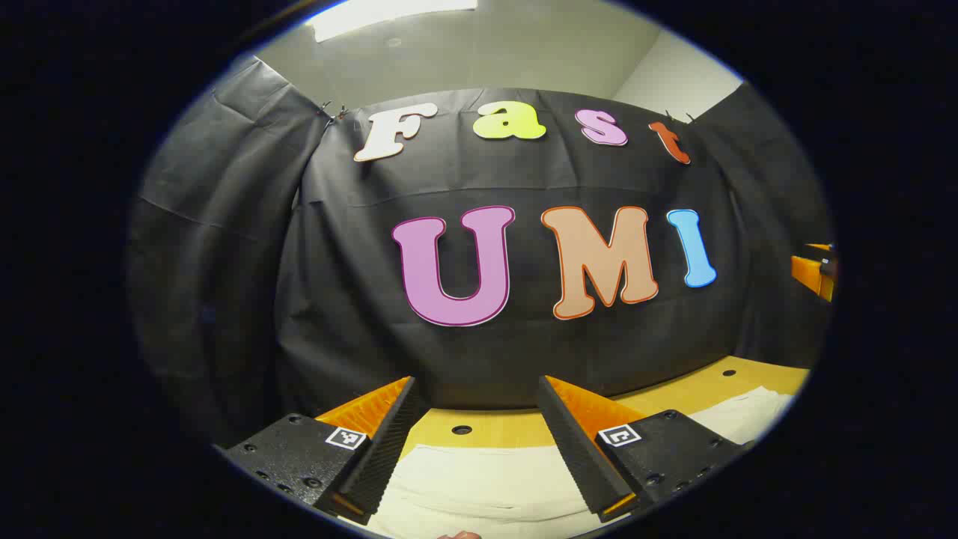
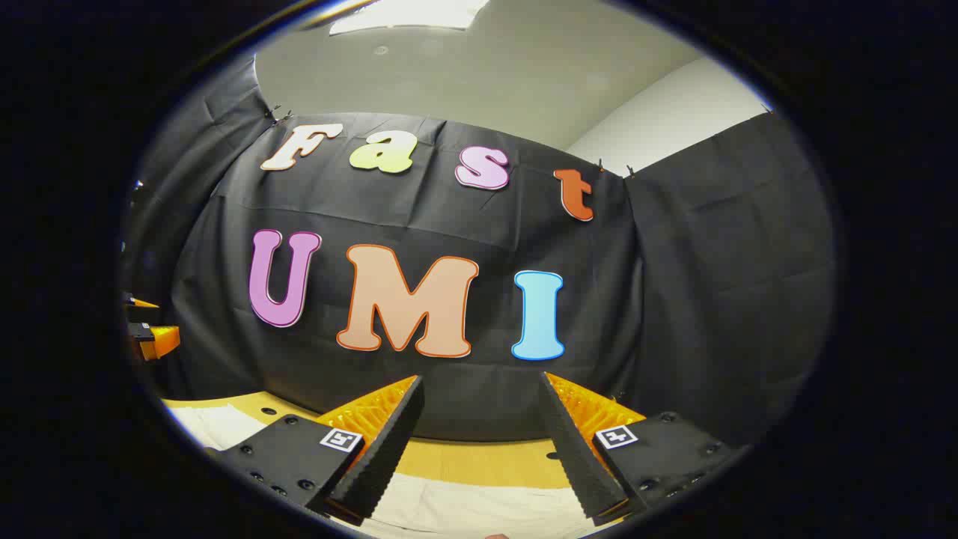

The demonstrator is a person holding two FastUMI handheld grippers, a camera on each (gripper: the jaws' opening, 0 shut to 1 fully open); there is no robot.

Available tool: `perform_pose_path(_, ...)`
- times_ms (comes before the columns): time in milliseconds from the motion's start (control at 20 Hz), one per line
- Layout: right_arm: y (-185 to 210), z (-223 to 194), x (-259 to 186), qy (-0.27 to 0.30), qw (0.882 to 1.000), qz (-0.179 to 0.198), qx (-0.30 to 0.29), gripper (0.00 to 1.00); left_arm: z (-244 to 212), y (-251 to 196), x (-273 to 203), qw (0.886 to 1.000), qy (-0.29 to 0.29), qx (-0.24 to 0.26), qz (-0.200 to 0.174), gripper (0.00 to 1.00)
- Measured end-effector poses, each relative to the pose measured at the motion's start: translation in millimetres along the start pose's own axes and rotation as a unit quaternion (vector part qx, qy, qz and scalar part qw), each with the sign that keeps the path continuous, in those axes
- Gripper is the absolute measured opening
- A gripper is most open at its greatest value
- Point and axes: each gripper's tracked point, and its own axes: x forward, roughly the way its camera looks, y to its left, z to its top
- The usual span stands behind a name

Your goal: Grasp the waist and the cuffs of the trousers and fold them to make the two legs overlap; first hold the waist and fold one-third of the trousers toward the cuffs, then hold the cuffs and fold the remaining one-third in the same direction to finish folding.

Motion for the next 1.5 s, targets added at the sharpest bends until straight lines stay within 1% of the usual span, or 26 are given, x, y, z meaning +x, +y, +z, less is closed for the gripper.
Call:
perform_pose_path(50, 0.9, 0.2, 2.8, -0.001, 1.000, 0.004, -0.004, 0.97, -1.8, 1.6, 0.8, 1.000, 0.001, 0.002, 0.003, 0.96)
perform_pose_path(100, 1.3, -1.2, 4.6, -0.001, 1.000, 0.004, -0.006, 0.98, 0.1, 0.0, 2.5, 1.000, -0.002, 0.002, 0.003, 0.99)
perform_pose_path(150, -2.0, -0.9, 5.5, 0.000, 1.000, 0.003, -0.004, 0.98, 1.0, -1.7, 3.2, 1.000, -0.003, 0.002, 0.002, 0.96)
perform_pose_path(200, -3.1, -1.5, 6.8, 0.001, 1.000, 0.004, 0.000, 0.98, 0.5, -2.5, 3.9, 1.000, -0.001, 0.005, 0.004, 0.96)
perform_pose_path(700, -13.4, -0.4, 13.5, -0.001, 1.000, -0.001, -0.001, 0.97, 6.7, -3.2, 6.6, 1.000, -0.010, 0.015, 0.009, 0.96)
perform_pose_path(750, -15.3, 1.0, 13.4, -0.002, 1.000, -0.002, 0.000, 0.97, 6.2, -2.3, 6.6, 1.000, -0.011, 0.015, 0.011, 0.99)
perform_pose_path(800, -15.4, 1.2, 13.0, -0.003, 1.000, -0.003, 0.000, 0.98, 6.4, -1.8, 5.2, 1.000, -0.012, 0.016, 0.012, 0.96)
perform_pose_path(950, -15.2, 3.7, 12.0, -0.006, 1.000, -0.003, -0.002, 0.98, 6.3, 0.3, 3.7, 1.000, -0.014, 0.024, 0.014, 0.96)
perform_pose_path(1000, -16.2, 2.2, 11.8, -0.006, 1.000, -0.003, -0.001, 0.96, 6.7, 1.6, 3.0, 0.999, -0.014, 0.026, 0.014, 0.96)
perform_pose_path(1250, -16.9, 1.1, 10.0, -0.004, 1.000, -0.003, 0.000, 0.97, 1.8, 3.9, 0.3, 0.999, -0.010, 0.031, 0.013, 0.96)
perform_pose_path(1400, -15.4, 0.3, 10.6, -0.004, 1.000, -0.003, 0.001, 0.96, -3.1, 6.4, -1.0, 0.999, -0.010, 0.044, 0.006, 0.96)
perform_pose_path(1500, -15.1, -2.4, 10.6, -0.002, 1.000, -0.002, 0.002, 0.96, -8.2, 9.4, -2.3, 0.998, -0.007, 0.069, -0.005, 0.96)
